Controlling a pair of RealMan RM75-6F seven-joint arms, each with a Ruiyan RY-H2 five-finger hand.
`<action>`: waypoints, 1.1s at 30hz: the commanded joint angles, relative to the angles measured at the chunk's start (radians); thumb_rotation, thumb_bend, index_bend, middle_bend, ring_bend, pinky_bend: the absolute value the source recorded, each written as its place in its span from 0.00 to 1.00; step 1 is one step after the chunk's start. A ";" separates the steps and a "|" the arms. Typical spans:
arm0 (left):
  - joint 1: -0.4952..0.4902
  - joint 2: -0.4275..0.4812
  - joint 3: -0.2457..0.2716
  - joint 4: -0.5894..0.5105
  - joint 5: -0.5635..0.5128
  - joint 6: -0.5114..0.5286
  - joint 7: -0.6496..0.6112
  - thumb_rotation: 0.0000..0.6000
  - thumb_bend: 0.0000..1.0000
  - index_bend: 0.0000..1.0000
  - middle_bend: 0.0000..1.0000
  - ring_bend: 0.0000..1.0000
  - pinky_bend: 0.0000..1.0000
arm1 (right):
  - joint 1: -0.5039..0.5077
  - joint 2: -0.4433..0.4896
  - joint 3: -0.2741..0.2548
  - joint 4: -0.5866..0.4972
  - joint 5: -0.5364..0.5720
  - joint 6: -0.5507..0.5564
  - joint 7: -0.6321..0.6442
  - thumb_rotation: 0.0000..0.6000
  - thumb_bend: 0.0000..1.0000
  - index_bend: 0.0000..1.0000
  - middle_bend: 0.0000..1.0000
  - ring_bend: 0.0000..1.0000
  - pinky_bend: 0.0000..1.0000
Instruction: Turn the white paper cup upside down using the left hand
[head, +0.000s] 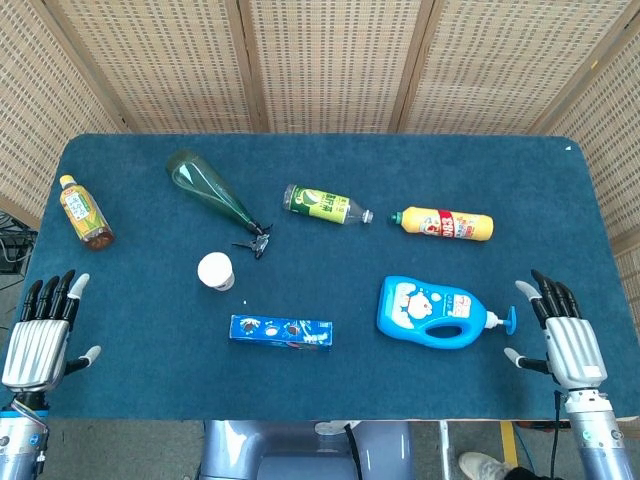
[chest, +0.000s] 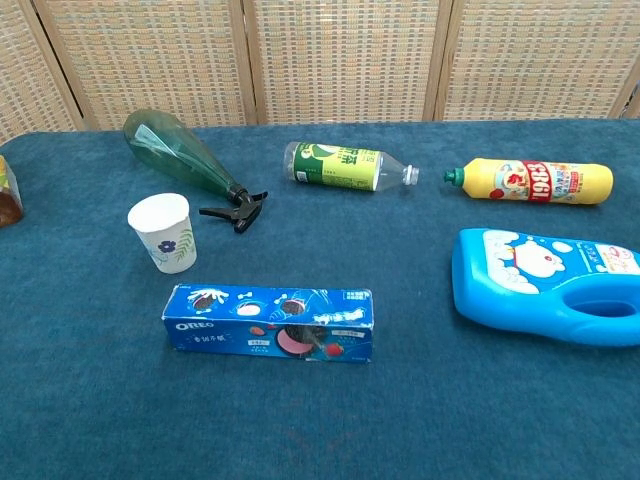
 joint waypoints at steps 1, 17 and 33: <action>-0.009 -0.003 -0.003 -0.004 -0.011 -0.016 0.005 1.00 0.15 0.00 0.00 0.00 0.00 | -0.001 0.003 0.001 -0.001 0.005 -0.001 0.004 1.00 0.09 0.00 0.00 0.00 0.00; -0.265 0.062 -0.185 -0.144 -0.300 -0.330 0.126 1.00 0.15 0.10 0.00 0.00 0.00 | 0.002 0.010 0.004 -0.005 0.013 -0.014 0.033 1.00 0.09 0.00 0.00 0.00 0.00; -0.665 -0.151 -0.229 0.074 -0.888 -0.505 0.419 1.00 0.16 0.15 0.00 0.00 0.00 | 0.006 0.016 0.004 0.007 0.019 -0.033 0.088 1.00 0.09 0.00 0.00 0.00 0.00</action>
